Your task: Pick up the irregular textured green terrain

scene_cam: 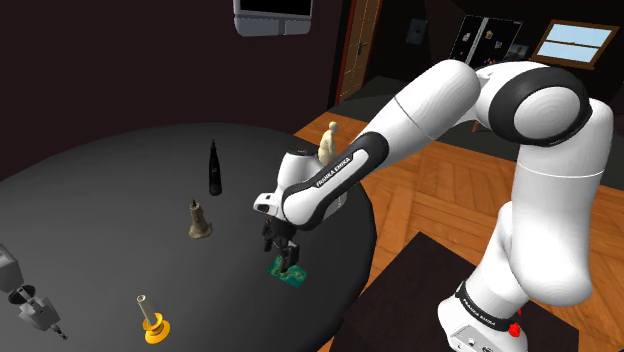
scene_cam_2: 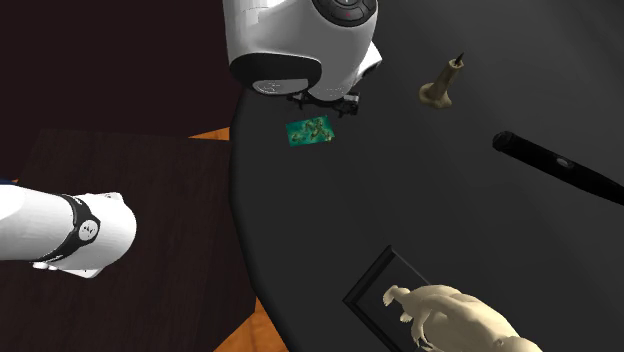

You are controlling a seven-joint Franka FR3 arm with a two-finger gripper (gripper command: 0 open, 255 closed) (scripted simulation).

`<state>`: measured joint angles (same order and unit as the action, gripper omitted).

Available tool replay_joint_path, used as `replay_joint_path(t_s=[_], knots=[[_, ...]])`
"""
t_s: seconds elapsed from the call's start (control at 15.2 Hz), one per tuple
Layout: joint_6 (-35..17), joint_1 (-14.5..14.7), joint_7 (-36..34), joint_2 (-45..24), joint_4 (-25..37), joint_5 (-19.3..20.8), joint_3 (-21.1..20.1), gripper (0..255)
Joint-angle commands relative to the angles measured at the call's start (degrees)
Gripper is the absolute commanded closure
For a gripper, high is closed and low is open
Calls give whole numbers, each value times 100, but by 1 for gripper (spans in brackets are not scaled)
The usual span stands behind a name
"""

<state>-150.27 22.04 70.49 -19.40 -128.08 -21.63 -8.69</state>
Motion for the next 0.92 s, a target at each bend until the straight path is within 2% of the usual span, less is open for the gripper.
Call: replay_joint_path(t_s=[0.0, 0.46, 0.53, 0.86], knots=[[-121, 2, 115, -171, 59, -33, -51, 0], [-456, -24, 259, -570, 116, -118, -102, 0], [-456, -26, 262, -566, 112, -119, -102, 255], [-456, -24, 259, -567, 114, -119, -103, 255]])
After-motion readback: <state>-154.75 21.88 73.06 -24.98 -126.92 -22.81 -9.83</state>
